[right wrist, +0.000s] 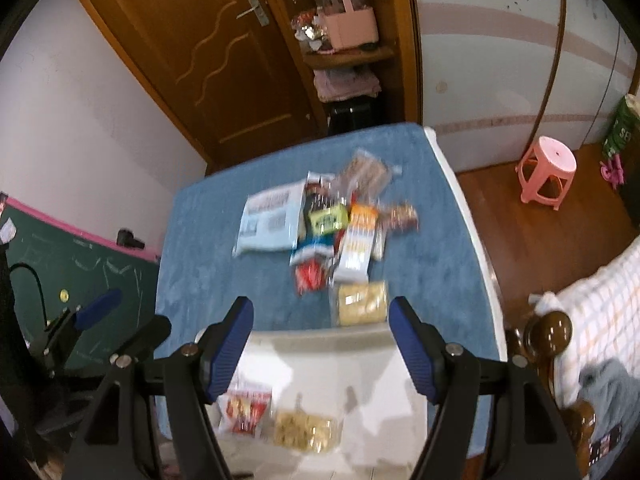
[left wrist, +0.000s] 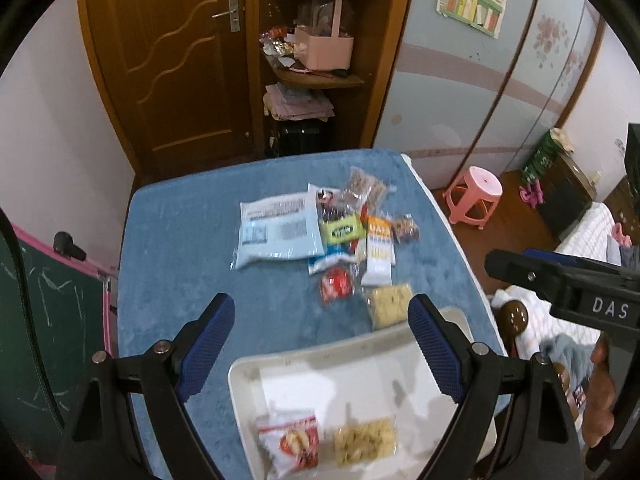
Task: Organize snacks
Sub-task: 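Reach both grippers back toward the snack pile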
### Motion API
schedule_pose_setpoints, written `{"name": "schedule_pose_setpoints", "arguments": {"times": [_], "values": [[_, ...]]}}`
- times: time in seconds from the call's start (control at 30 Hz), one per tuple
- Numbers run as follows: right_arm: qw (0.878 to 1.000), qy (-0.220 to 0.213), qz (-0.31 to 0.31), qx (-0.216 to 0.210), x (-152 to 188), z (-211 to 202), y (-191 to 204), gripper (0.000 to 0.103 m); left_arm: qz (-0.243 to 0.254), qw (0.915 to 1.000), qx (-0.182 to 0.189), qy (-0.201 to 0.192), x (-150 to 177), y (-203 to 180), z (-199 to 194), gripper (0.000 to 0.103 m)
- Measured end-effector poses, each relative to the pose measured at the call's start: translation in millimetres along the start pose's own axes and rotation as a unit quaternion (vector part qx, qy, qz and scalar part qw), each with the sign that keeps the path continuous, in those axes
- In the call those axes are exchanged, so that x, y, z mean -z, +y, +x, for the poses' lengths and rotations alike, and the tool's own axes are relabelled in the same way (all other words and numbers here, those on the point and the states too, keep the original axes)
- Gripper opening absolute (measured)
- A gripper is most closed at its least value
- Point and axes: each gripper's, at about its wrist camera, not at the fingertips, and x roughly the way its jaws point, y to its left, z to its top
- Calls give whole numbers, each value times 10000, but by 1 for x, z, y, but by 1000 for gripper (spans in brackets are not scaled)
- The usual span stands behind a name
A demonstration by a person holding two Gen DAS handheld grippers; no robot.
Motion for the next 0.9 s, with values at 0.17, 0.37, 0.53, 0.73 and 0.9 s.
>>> {"name": "schedule_pose_setpoints", "arguments": {"times": [0.17, 0.37, 0.53, 0.73, 0.9], "values": [[10000, 3, 35, 27, -36, 35, -13, 71, -69, 9999, -147, -15, -26, -6, 31, 88], [9996, 165, 119, 210, -64, 84, -26, 71, -223, 9993, -178, 236, -45, -6, 87, 88], [9984, 452, 219, 260, -77, 127, -39, 71, -383, 9970, -167, 644, -47, -5, 138, 88], [9949, 841, 357, 436, -83, 181, -56, 71, -687, 9881, -187, 1362, -35, -1, 208, 88], [9894, 1278, 568, 378, -80, 223, -69, 71, -857, 9787, -267, 1844, -18, 2, 253, 88]]}}
